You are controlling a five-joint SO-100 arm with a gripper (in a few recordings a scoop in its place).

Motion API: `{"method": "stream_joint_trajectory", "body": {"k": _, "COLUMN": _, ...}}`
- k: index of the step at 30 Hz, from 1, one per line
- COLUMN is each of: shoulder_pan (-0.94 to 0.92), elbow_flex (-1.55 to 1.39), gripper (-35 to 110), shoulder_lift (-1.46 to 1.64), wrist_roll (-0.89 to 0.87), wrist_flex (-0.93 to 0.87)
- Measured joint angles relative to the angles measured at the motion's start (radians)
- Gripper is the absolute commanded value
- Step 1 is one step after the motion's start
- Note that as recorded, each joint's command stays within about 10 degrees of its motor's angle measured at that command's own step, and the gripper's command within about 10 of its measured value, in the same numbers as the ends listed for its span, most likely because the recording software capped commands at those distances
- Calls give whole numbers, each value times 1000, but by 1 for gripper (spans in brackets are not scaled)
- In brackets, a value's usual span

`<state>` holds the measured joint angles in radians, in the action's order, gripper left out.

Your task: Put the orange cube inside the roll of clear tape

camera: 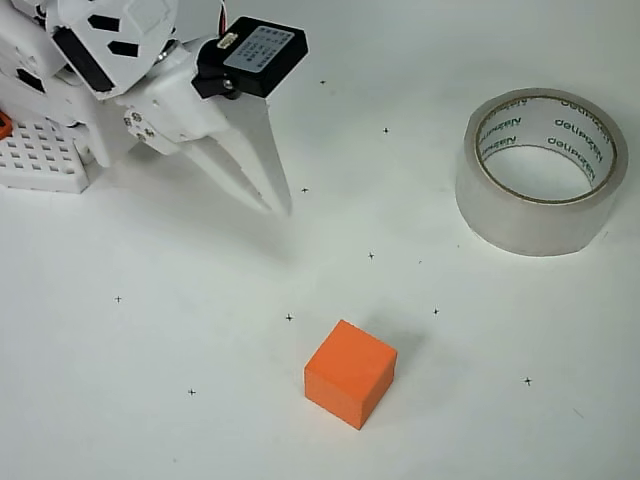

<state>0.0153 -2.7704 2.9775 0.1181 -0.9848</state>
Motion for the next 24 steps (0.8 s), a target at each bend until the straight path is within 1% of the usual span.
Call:
{"method": "stream_joint_trajectory", "body": {"k": 7, "shoulder_pan": -2, "elbow_flex": 184, "gripper": 2, "shoulder_lift": -324, "wrist_roll": 8, "wrist_flex": 20}}
{"method": "stream_joint_trajectory", "body": {"k": 11, "shoulder_pan": -2, "elbow_flex": 264, "gripper": 14, "shoulder_lift": -494, "wrist_roll": -9, "wrist_flex": 20}}
{"method": "stream_joint_trajectory", "body": {"k": 12, "shoulder_pan": -2, "elbow_flex": 268, "gripper": 16, "shoulder_lift": -514, "wrist_roll": -18, "wrist_flex": 20}}
{"method": "stream_joint_trajectory", "body": {"k": 17, "shoulder_pan": 17, "elbow_flex": 276, "gripper": 19, "shoulder_lift": -546, "wrist_roll": -28, "wrist_flex": 57}}
{"method": "stream_joint_trajectory", "body": {"k": 24, "shoulder_pan": 28, "elbow_flex": 313, "gripper": 24, "shoulder_lift": -676, "wrist_roll": -17, "wrist_flex": 94}}
